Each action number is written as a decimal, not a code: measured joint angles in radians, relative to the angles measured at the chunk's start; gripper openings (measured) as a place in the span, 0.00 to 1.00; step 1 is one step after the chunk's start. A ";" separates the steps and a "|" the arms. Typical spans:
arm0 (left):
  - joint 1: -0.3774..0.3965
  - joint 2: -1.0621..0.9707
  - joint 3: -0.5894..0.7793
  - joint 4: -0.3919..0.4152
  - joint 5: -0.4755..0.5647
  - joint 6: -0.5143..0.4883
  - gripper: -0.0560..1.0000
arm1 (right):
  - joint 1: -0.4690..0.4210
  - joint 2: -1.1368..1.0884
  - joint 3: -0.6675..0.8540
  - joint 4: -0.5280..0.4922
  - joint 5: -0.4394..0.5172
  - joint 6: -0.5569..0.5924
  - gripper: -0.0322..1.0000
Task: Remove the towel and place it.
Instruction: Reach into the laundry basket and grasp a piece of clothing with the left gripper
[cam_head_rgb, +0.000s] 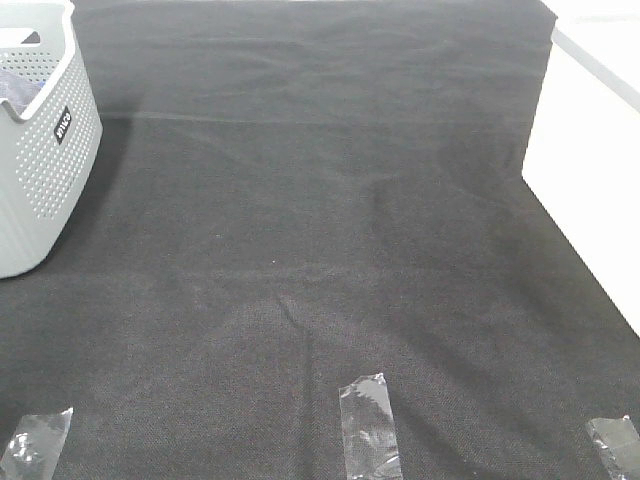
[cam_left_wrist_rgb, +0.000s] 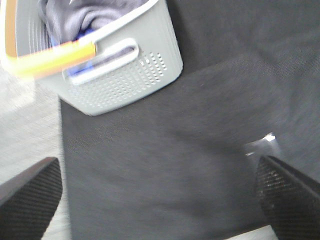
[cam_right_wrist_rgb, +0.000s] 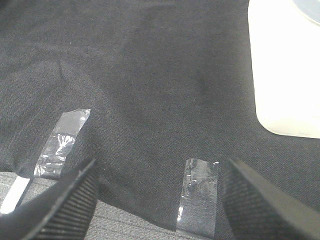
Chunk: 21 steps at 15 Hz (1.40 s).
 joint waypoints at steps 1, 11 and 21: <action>0.000 0.123 -0.074 0.013 -0.001 0.070 0.99 | 0.000 0.000 0.000 0.000 0.000 0.000 0.70; 0.038 1.089 -0.676 0.433 -0.012 0.417 0.99 | 0.000 0.000 0.000 0.000 0.000 0.000 0.70; 0.055 1.694 -1.193 0.441 -0.044 0.546 0.99 | 0.000 0.000 0.000 0.000 0.000 0.000 0.70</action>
